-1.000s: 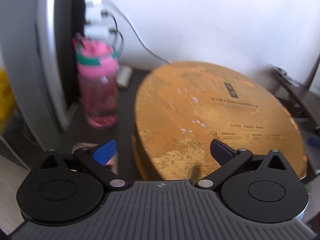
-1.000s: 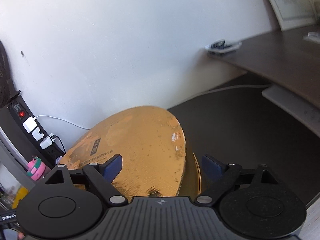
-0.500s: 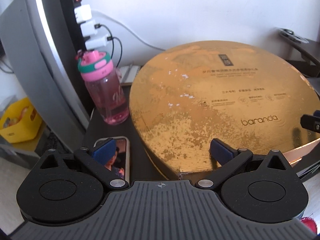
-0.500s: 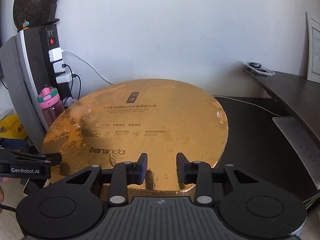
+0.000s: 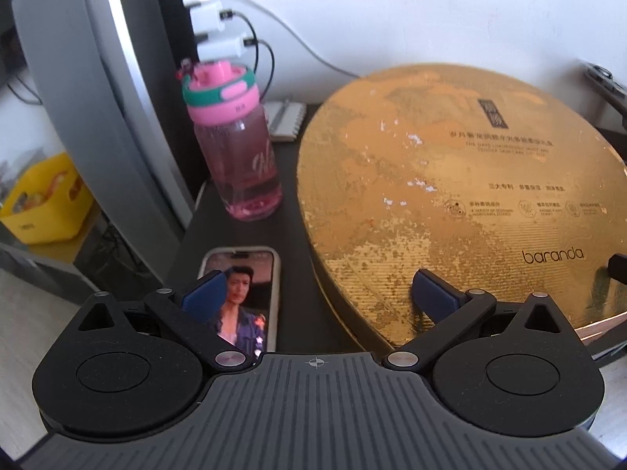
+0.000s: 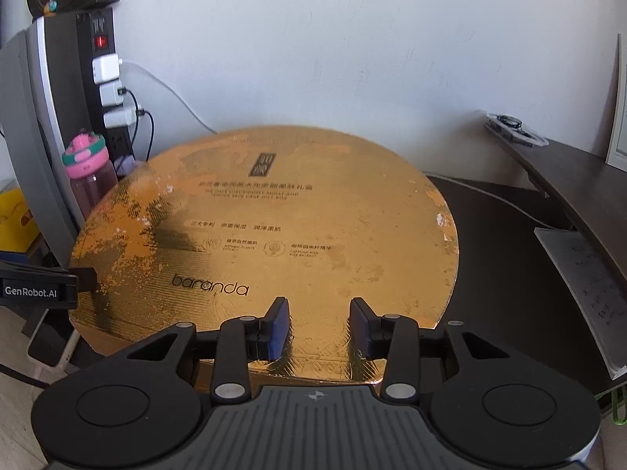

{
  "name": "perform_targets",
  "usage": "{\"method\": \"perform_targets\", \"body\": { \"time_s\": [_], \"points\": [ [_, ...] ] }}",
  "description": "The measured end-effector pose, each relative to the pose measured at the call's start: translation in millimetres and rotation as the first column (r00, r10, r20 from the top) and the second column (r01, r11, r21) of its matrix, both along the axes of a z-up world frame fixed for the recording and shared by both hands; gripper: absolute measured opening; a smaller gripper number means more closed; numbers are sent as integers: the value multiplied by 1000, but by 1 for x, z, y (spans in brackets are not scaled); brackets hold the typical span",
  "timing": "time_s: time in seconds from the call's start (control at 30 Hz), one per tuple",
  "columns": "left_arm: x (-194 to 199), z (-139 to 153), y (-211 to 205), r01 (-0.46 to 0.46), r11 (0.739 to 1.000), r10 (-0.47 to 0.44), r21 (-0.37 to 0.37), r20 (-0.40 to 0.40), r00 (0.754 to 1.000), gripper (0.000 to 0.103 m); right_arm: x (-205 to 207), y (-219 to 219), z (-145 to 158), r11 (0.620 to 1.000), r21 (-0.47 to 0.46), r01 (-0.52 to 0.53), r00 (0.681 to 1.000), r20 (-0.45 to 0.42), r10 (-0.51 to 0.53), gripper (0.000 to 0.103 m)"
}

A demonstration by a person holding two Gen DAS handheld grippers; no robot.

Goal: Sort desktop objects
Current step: 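Lower the lid onto the box rim and open both tools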

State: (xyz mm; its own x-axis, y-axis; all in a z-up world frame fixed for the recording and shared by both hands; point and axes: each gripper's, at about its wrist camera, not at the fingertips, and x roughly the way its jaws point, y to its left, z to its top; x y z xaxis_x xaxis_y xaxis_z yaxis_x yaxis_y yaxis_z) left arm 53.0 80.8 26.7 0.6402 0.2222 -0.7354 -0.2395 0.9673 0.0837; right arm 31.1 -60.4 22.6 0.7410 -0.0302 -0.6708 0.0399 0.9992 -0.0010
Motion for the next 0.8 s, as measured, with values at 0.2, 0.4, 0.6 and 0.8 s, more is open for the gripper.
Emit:
{"method": "perform_targets", "body": {
  "time_s": [0.2,0.4,0.6,0.8],
  "points": [
    [2,12,0,30,999,-30,17,45,999,103,-2,-1,11,1000,22,-12,999,41,11,40],
    [15,31,-5,88,995,-93,52,112,989,103,16,-11,33,1000,9,8,994,109,-9,50],
    [67,25,7,142,989,-140,-48,54,989,103,63,-35,34,998,39,49,995,86,-52,55],
    [104,14,21,56,995,-56,-79,-3,998,102,113,-41,19,996,73,52,998,23,-54,52]
  ]
}}
